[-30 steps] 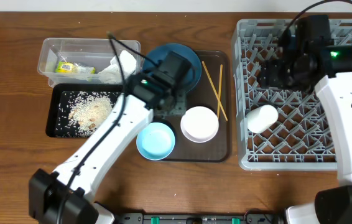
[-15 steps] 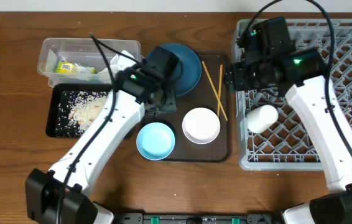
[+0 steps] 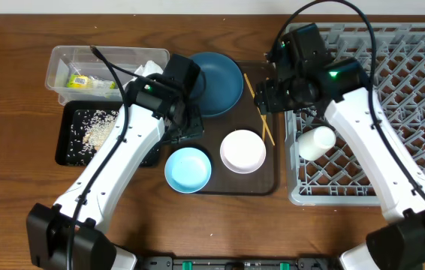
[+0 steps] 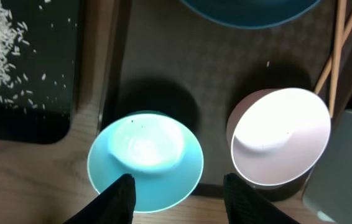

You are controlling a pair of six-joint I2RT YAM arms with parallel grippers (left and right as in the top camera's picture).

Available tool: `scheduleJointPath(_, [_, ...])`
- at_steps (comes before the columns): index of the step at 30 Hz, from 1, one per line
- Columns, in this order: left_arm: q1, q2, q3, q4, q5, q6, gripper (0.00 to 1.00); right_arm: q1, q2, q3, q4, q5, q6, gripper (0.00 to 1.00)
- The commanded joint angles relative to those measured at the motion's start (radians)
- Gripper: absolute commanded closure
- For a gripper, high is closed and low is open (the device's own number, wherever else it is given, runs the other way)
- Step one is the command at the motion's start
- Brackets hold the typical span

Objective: Sort waste into correct bins and load items into the dishwasher rack

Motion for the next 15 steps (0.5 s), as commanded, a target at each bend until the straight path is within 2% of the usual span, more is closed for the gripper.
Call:
scheduleJointPath(1, [0.002,0.0,0.006,-0.004,0.005,-0.059,0.51,0.01,0.006,0.016,0.005,0.003,0.012,0.31])
scheduleJointPath(10, [-0.005,0.0,-0.052,0.019,0.001,-0.134,0.46,-0.013,0.006,0.016,0.004,0.003,0.011,0.3])
scheduleJointPath(13, [-0.013,0.0,-0.071,0.024,-0.029,-0.133,0.42,-0.017,0.006,0.016,0.005,0.003,0.006,0.3])
scheduleJointPath(15, [-0.02,0.0,-0.089,0.031,-0.068,-0.133,0.35,-0.017,0.006,0.016,0.005,0.003,0.0,0.29])
